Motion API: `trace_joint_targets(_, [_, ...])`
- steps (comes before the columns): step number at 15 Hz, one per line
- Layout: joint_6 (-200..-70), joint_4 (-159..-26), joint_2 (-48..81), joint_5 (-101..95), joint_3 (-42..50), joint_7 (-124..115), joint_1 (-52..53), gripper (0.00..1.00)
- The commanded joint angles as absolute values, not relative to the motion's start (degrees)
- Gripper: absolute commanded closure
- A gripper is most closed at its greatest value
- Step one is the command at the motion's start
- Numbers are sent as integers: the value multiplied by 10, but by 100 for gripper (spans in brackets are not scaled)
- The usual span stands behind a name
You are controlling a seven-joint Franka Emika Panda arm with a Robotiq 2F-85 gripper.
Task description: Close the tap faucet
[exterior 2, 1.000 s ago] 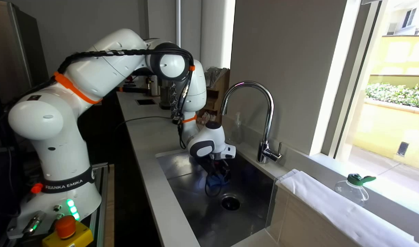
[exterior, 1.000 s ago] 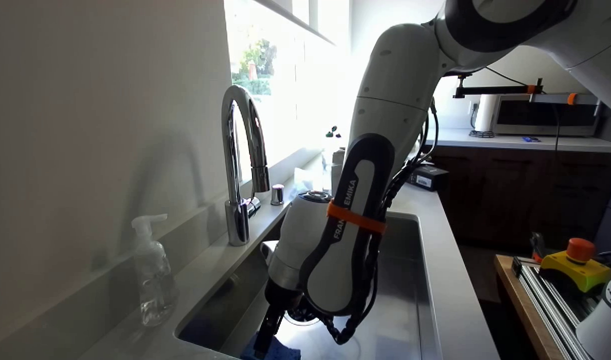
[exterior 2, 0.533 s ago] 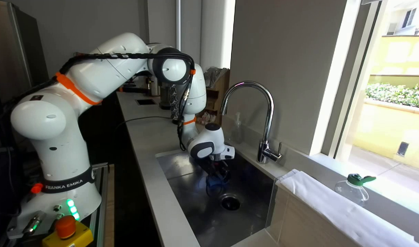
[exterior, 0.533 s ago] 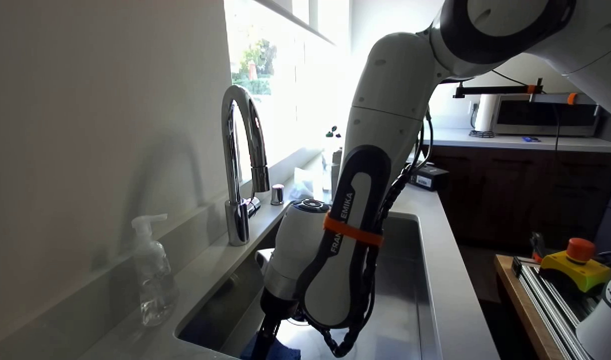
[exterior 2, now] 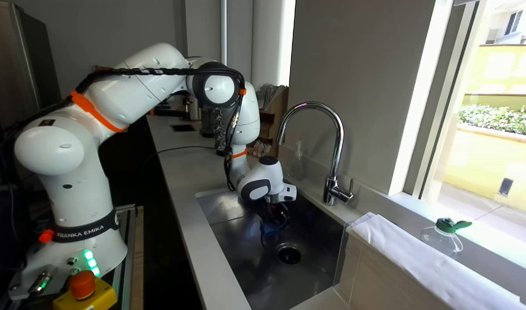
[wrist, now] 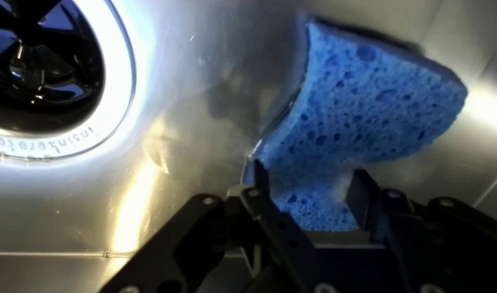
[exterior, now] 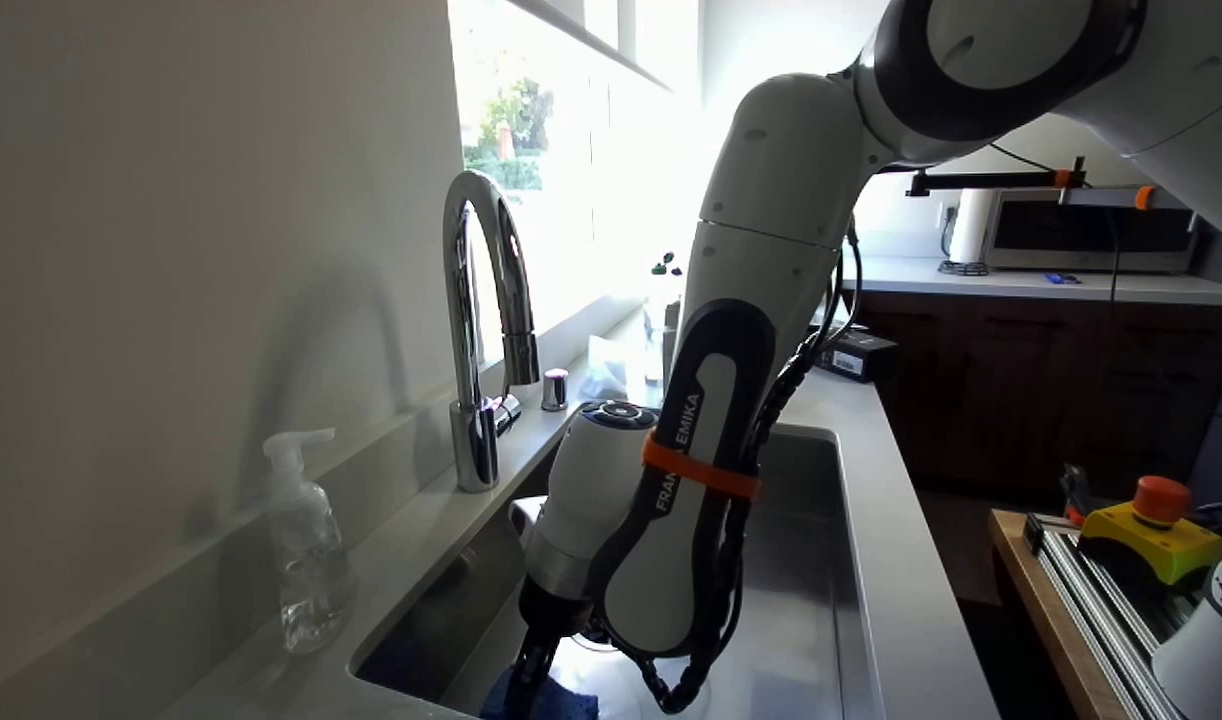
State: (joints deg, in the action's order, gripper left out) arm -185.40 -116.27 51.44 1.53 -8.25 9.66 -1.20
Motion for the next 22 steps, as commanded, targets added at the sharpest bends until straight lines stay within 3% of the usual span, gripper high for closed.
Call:
trace_joint_targets(1, [-1841, -1146, 522, 1, -69, 70, -1, 81])
trace_joint_targets(4, [-1839, -1151, 513, 0, -72, 69, -12, 100])
trace_joint_targets(11, [-1841, -1168, 498, -5, -89, 75, -55, 100])
trace_joint_targets(12, [-1841, -1173, 494, -7, -96, 78, -63, 73])
trace_joint_targets(14, [-1844, -1180, 487, -12, -104, 80, -74, 66])
trace_joint_targets(22, [-1815, -1179, 489, -30, -136, 87, -102, 6])
